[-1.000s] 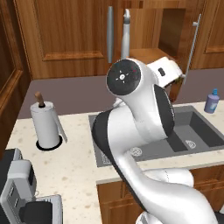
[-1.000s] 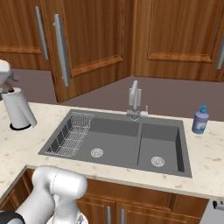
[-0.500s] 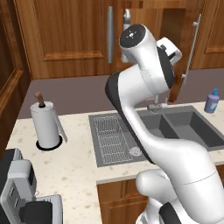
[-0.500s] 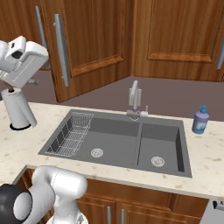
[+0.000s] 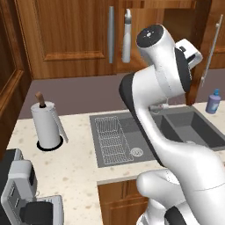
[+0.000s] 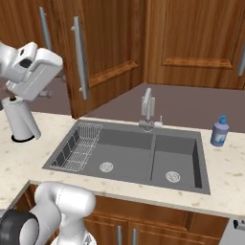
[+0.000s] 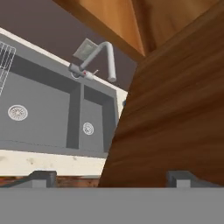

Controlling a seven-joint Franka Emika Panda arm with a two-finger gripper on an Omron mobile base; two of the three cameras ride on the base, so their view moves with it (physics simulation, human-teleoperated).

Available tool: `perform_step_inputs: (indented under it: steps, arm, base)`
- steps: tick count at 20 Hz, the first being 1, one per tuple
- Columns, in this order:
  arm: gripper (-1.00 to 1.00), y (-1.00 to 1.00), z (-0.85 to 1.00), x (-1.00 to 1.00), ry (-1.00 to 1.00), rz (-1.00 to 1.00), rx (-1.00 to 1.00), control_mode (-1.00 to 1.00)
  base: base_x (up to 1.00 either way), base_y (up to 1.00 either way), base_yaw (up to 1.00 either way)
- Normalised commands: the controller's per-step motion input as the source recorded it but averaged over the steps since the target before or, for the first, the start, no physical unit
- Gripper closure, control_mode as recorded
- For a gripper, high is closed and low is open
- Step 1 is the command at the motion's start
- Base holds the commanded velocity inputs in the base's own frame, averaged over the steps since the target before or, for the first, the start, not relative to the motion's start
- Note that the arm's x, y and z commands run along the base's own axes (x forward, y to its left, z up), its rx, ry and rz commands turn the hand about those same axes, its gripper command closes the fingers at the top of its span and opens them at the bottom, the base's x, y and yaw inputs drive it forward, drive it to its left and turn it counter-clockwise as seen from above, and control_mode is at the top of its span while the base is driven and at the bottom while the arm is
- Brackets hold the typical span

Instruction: Open the cabinet. Pick the spray and place it next to the sink. Then close the cabinet.

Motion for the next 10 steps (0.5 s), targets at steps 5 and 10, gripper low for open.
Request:
perform_step_inputs:
  steps: [5,10]
  arm:
    - [-1.0,-1.0,0.0,-0.16,0.0,0.0,0.01,-1.0]
    - [-1.0,-1.0,0.0,0.0,0.0,0.0,0.05,-1.0]
  base:
    - [0.0,0.0,0.0]
    - [0.0,0.0,0.0]
